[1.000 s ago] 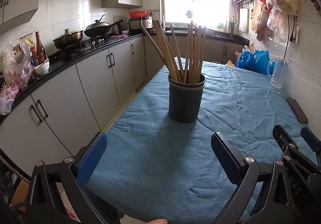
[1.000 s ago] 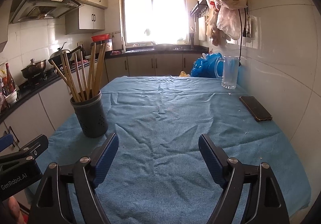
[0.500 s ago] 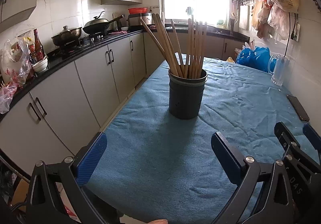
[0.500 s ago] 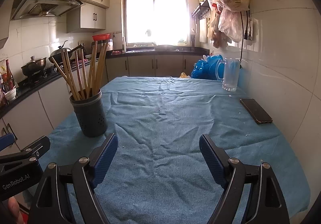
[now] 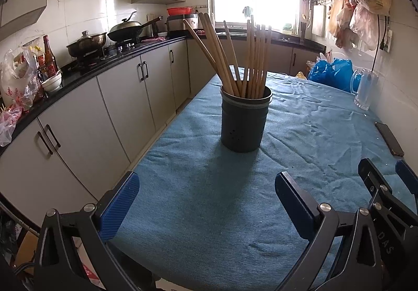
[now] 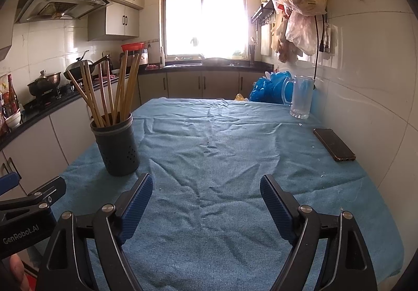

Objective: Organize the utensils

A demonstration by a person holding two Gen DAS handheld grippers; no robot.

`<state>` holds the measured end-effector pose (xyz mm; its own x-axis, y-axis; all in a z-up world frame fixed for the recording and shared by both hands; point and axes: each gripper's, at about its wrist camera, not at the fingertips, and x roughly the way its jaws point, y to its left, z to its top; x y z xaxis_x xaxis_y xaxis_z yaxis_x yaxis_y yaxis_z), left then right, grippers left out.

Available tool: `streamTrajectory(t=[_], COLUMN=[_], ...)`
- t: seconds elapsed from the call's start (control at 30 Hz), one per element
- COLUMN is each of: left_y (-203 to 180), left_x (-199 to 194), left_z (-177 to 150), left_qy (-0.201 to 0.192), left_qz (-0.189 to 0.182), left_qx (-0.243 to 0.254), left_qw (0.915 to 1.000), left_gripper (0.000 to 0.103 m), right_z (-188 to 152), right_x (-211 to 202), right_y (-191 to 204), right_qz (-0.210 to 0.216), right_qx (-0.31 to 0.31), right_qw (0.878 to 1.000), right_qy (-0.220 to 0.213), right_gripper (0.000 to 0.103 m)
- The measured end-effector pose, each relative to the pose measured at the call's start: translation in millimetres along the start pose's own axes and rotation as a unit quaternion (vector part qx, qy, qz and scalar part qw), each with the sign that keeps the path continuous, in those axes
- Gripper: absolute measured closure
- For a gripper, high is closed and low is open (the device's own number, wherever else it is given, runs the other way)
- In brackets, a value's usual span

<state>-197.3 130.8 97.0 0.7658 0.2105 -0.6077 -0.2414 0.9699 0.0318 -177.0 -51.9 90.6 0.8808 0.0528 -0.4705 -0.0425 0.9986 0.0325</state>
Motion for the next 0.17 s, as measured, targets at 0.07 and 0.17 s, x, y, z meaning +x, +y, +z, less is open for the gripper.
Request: streamTrajectory(t=[0.07, 0.17], left_y=[2.0, 2.3], left_x=[-0.9, -2.6], left_z=[0.4, 2.6], left_qy=[-0.002, -0.002], left_qz=[0.004, 0.002], left_qx=[-0.004, -0.002], left_qw=[1.0000, 1.0000], left_gripper=[0.000, 0.000], right_z=[0.0, 0.0], right_x=[0.4, 1.0], right_y=[0.4, 1.2], right_qz=[0.001, 0.004], right_qx=[-0.003, -0.005], right_qw=[1.000, 1.000], right_qy=[0.000, 0.001], right_gripper=[0.015, 0.015])
